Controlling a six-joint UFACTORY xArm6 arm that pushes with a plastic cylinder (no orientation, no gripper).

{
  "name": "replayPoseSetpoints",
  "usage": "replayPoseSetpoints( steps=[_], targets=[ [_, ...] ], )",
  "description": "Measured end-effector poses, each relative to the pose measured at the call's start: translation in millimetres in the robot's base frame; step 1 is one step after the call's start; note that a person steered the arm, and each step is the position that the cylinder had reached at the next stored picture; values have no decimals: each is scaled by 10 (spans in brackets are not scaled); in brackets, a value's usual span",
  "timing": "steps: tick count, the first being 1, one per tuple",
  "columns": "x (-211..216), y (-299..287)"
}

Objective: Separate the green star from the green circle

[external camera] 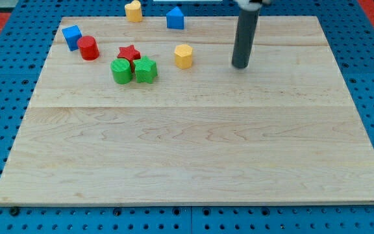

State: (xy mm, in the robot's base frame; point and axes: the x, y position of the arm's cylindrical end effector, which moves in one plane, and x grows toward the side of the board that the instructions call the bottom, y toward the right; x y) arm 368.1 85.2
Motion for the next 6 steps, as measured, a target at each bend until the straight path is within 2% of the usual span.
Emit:
replayPoseSetpoints(
  steps=[1, 2, 5, 6],
  targets=[
    [552, -699],
    [887, -1419],
    [958, -2618],
    [824, -2770]
  ],
)
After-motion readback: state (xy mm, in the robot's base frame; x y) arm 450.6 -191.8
